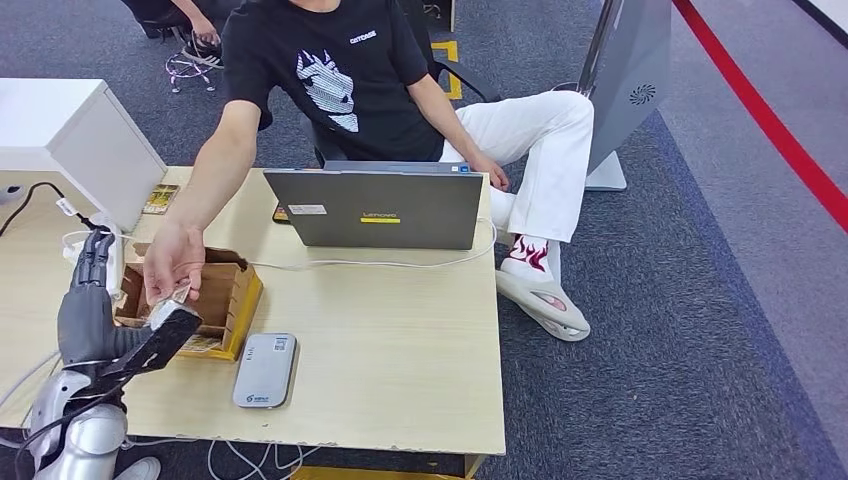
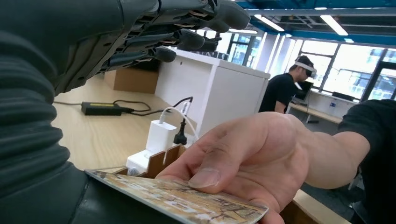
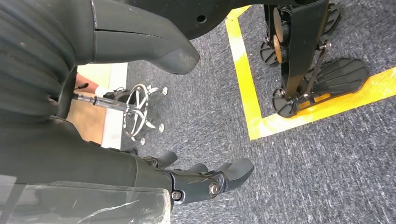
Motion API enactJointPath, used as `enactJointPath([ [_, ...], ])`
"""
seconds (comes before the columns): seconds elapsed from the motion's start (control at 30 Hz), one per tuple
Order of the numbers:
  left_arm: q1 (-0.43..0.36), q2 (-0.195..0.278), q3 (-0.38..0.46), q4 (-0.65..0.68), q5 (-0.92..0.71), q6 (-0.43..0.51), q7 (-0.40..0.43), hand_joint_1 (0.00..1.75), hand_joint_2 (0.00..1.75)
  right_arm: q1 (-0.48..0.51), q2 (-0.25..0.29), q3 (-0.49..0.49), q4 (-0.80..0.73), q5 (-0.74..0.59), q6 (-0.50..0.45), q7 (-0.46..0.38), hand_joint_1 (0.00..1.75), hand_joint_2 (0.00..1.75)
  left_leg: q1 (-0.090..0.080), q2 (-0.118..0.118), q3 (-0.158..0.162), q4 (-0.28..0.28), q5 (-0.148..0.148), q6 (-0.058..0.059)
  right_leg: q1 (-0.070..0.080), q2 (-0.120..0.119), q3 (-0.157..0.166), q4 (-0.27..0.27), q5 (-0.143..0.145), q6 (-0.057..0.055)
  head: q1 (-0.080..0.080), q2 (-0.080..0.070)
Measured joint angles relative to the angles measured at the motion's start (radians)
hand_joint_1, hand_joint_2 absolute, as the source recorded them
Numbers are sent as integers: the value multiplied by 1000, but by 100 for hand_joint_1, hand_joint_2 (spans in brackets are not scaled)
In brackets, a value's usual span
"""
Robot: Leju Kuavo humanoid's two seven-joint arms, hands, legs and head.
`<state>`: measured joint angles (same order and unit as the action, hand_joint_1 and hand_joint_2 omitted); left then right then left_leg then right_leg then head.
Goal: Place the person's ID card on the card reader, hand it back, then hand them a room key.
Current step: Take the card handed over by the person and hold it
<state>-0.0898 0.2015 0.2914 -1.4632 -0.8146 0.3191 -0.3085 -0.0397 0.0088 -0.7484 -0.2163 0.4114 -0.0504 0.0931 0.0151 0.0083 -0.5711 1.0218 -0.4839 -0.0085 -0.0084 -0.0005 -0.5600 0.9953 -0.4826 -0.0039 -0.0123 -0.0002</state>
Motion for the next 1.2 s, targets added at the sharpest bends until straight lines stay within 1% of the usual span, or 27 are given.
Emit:
enactJointPath([
  [0.37, -51, 95, -256, 49, -277, 81, 125, 0, 175, -1, 3, -12, 0, 48, 15, 5, 0, 175, 0, -1, 0, 0, 0, 0, 0, 0, 1, 0, 0, 0, 0, 0],
  [0.5, -66, 122, -322, 78, -359, 121, 165, 0, 175, 0, 5, -17, 0, 73, 17, 3, 0, 175, 0, -1, 0, 0, 0, 0, 0, 0, 1, 0, 0, 0, 0, 0],
  [0.53, -68, 127, -332, 85, -371, 130, 172, 18, 175, 0, 5, -18, 0, 78, 17, 2, 0, 175, 0, -1, 0, 0, 0, 0, 0, 0, 1, 0, 0, 0, 0, 0],
  [0.63, -71, 135, -351, 100, -386, 143, 181, 147, 175, 0, 7, -21, 0, 86, 18, 0, 0, 175, 0, -1, 0, 0, 0, 0, 0, 0, 1, 0, 0, 0, 0, 0],
  [0.67, -71, 137, -356, 103, -388, 145, 183, 172, 175, 0, 8, -21, 0, 88, 17, 0, 0, 175, 0, -1, 0, 0, 0, 0, 0, 0, 1, 0, 0, 0, 0, 0],
  [0.7, -71, 139, -360, 106, -389, 146, 183, 175, 175, 0, 9, -21, 0, 90, 17, -1, 0, 175, 0, -1, 0, 0, 0, 0, 0, 0, 1, 0, 0, 0, 0, 0],
  [0.9, -65, 139, -371, 109, -363, 162, 155, 175, 175, 1, 11, -26, 0, 97, 18, -8, 0, 175, 0, -1, 0, 0, 0, 0, 0, 0, 1, 0, 0, 0, 0, 0],
  [1.2, -45, 139, -383, 93, -352, 177, 144, 175, 175, 5, 12, -30, 0, 110, 17, -13, 0, 175, 0, -1, 0, 0, 0, 0, 0, 0, 1, 0, 0, 0, 0, 0],
])
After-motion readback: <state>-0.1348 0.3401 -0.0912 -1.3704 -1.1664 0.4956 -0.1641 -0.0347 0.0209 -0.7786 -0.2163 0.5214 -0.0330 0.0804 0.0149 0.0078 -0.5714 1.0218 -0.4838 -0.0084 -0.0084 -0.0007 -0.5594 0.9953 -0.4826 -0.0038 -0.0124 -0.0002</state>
